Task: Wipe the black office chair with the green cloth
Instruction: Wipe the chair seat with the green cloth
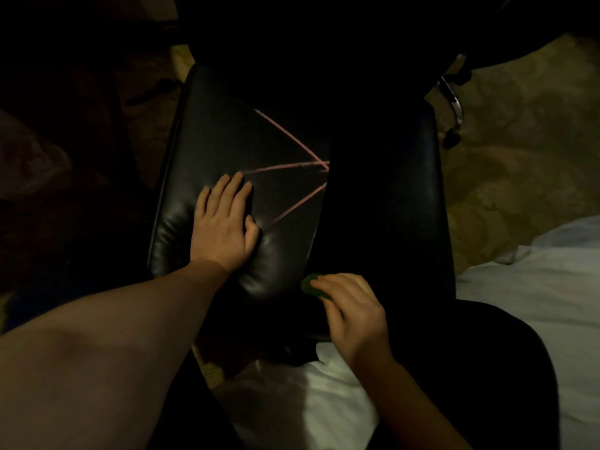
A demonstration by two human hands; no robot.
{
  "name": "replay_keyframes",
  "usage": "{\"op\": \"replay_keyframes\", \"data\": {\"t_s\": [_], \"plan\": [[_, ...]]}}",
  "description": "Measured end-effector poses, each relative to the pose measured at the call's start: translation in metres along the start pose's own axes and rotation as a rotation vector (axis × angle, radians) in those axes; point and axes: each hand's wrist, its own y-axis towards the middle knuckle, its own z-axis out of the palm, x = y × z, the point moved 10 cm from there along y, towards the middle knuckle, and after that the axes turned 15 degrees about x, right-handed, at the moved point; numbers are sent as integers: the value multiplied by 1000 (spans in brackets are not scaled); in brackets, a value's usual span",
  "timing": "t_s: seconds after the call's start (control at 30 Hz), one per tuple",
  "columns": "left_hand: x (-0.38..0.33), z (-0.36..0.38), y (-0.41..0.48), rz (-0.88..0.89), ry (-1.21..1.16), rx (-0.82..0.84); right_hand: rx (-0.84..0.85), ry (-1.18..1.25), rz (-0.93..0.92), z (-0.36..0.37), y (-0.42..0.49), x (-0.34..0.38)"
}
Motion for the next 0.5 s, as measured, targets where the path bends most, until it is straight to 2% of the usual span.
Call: {"op": "replay_keyframes", "data": {"t_s": [0.1,0.27,0.5], "plan": [[-1,0,0,-1,-8,2,-110,-43,34,1,-11,3],[-1,1,0,1,-9,10,41,-73,10,30,-2,0],[1,2,0,2,-4,0,-39,-77,63,20,23,-17]]}}
